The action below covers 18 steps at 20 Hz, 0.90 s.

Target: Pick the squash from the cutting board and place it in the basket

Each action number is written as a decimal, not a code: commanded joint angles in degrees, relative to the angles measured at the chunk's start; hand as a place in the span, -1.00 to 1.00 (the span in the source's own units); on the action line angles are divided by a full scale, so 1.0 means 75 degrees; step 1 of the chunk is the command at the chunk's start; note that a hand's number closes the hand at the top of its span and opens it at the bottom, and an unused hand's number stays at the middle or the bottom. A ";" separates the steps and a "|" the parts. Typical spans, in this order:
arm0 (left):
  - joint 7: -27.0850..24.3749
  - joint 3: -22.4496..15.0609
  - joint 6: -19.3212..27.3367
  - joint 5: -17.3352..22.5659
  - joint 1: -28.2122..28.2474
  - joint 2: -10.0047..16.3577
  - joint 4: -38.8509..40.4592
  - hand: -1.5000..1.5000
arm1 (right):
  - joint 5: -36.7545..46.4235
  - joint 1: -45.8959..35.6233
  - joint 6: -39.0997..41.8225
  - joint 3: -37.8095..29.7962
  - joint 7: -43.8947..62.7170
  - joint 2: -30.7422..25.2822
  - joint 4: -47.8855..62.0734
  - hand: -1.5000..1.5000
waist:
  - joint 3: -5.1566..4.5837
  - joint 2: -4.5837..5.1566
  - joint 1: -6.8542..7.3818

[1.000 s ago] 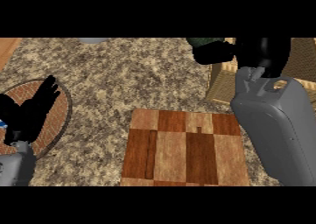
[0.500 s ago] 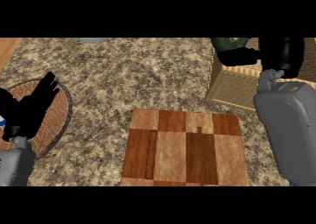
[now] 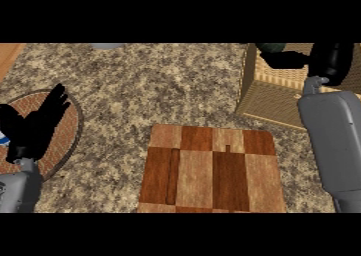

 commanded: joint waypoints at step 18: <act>0.0278 -0.0033 0.0210 -0.0121 0.0136 -0.0126 -0.0426 0.00 | -0.4029 0.1234 0.0381 -0.3268 -0.1170 -0.1383 -0.1438 -1.00 | 0.0004 -0.0040 -0.0132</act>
